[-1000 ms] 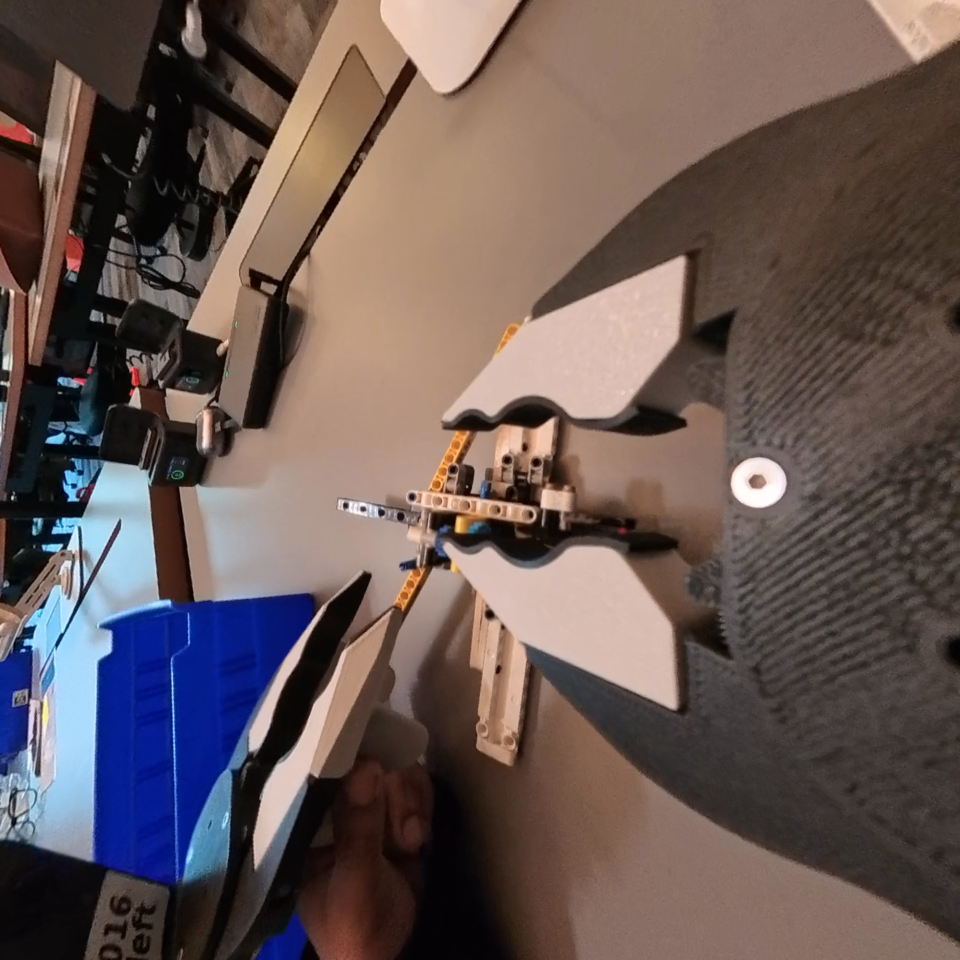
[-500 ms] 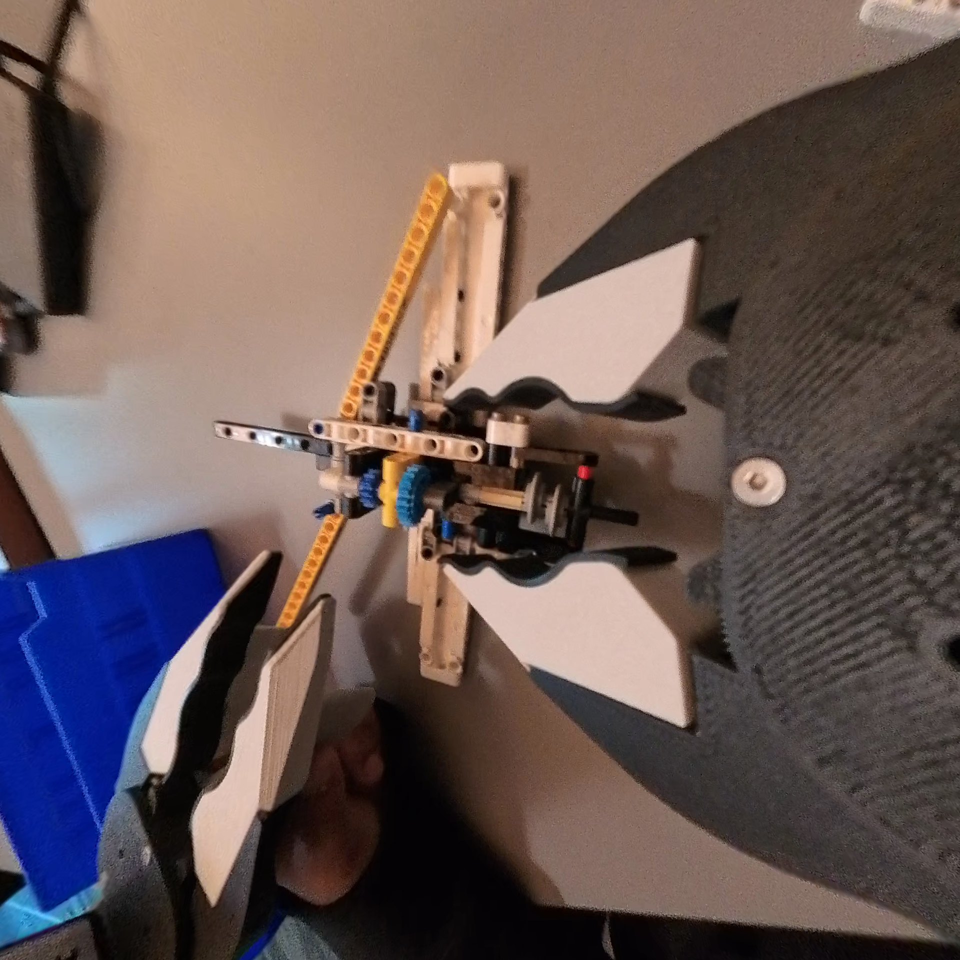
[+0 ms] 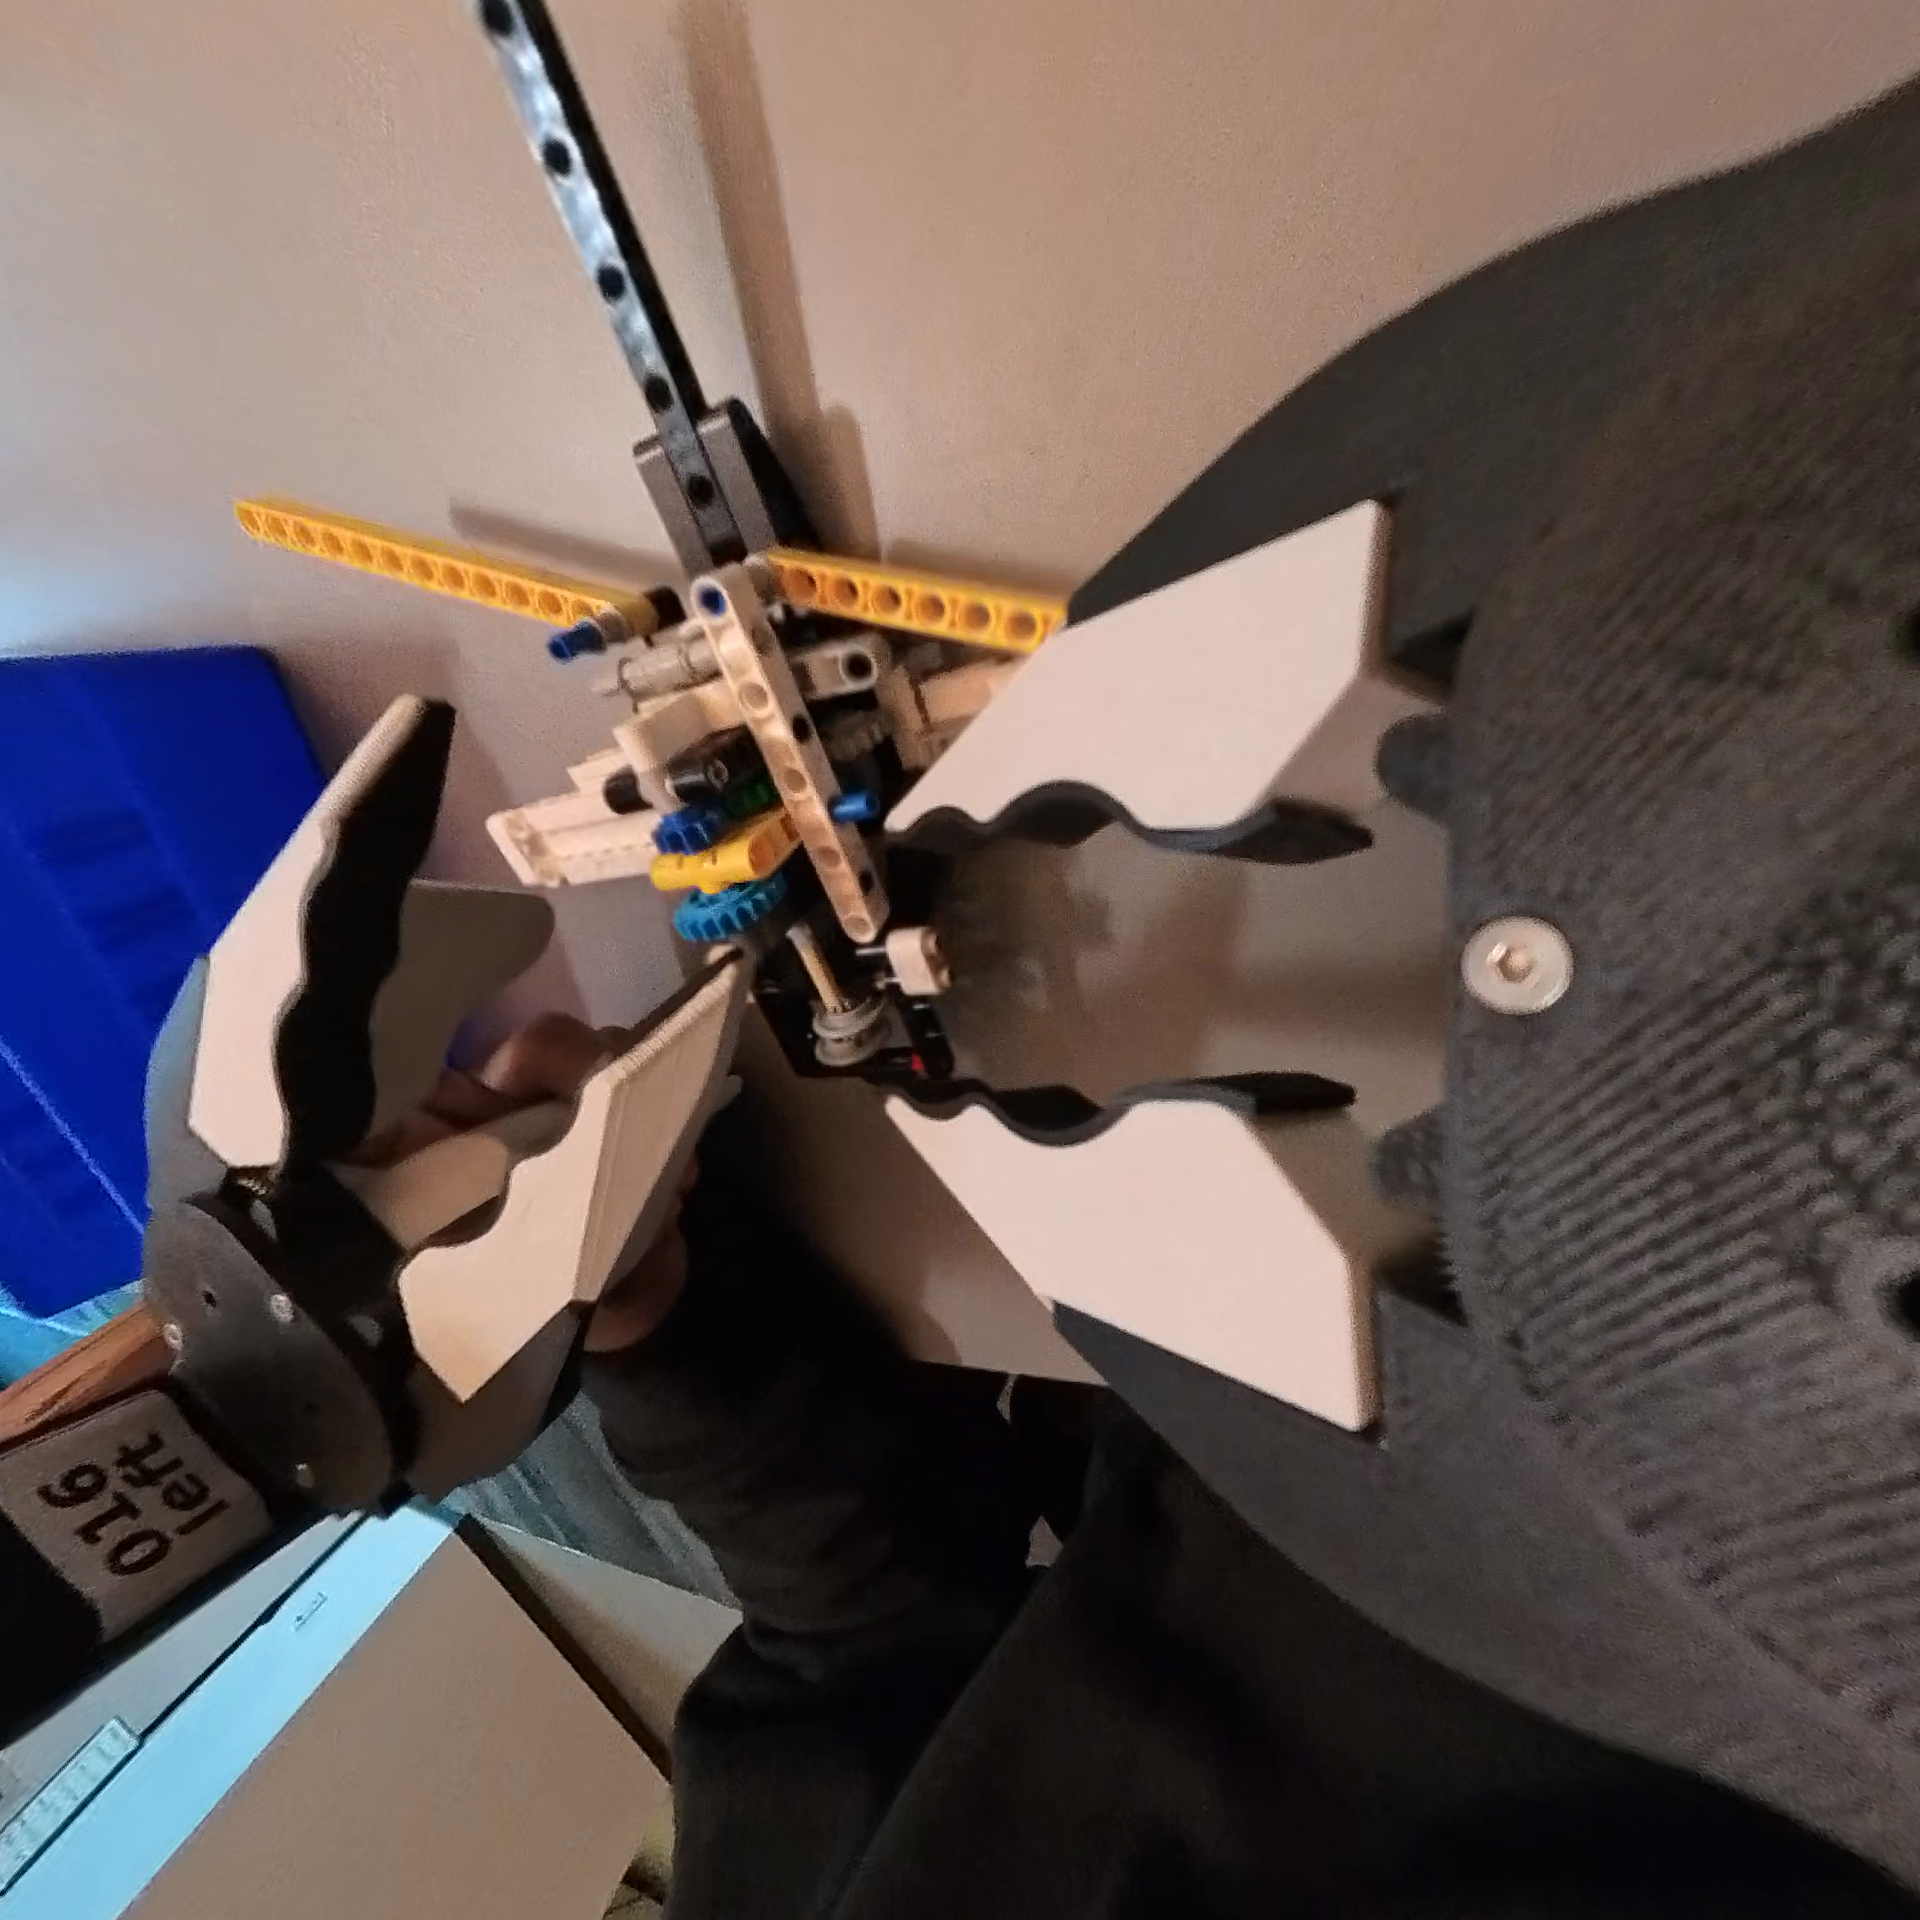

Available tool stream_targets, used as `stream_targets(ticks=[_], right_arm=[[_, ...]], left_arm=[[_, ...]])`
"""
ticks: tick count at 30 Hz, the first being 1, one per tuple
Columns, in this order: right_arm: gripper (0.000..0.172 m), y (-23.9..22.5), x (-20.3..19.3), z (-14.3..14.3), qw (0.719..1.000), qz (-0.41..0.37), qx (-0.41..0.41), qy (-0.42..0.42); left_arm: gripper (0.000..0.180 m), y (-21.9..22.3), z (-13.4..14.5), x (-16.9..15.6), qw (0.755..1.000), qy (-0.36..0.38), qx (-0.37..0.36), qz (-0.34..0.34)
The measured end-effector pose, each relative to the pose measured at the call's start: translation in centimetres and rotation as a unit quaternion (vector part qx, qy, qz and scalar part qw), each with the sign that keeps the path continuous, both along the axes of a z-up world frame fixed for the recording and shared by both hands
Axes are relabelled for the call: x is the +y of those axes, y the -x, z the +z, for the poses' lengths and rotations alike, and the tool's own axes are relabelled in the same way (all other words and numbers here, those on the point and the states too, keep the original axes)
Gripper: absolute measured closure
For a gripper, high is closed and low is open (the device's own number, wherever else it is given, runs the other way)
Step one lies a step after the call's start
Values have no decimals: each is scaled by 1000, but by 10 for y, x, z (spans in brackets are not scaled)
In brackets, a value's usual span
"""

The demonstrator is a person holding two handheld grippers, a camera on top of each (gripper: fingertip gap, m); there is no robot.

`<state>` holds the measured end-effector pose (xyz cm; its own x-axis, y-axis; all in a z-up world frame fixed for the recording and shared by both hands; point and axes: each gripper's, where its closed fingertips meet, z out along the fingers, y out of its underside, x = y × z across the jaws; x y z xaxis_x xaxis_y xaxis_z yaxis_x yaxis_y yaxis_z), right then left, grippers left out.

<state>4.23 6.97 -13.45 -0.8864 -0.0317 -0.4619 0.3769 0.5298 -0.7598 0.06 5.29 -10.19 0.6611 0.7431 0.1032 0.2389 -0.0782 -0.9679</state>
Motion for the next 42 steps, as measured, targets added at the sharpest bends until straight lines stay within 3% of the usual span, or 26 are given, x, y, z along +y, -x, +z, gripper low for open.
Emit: stream_targets(ticks=[9, 15, 20, 30, 34, 39, 42], right_arm=[[138, 54, 17, 46, 985, -136, 41, 98], [142, 38, 9, 27, 992, -106, 40, 54], [142, 29, -1, 3, 991, -89, 104, -3], [155, 63, 14, -9, 959, -152, 228, -74], [147, 70, 20, -6, 951, -162, 250, -81], [146, 67, 19, 9, 967, -169, 186, -32], [145, 55, 13, 10, 981, -152, 121, -10]], left_arm=[[133, -4, -4, -4, 1000, 16, -5, -5], [135, -12, -11, -7, 999, 15, -40, -24], [146, -17, -21, 1, 996, 23, -75, -49], [156, -29, -23, 20, 992, 42, -70, -96], [138, -21, -20, 15, 996, 57, -43, -60], [123, -15, -14, 19, 997, 59, -12, -37], [140, -19, -22, 29, 995, 75, -33, -60]])
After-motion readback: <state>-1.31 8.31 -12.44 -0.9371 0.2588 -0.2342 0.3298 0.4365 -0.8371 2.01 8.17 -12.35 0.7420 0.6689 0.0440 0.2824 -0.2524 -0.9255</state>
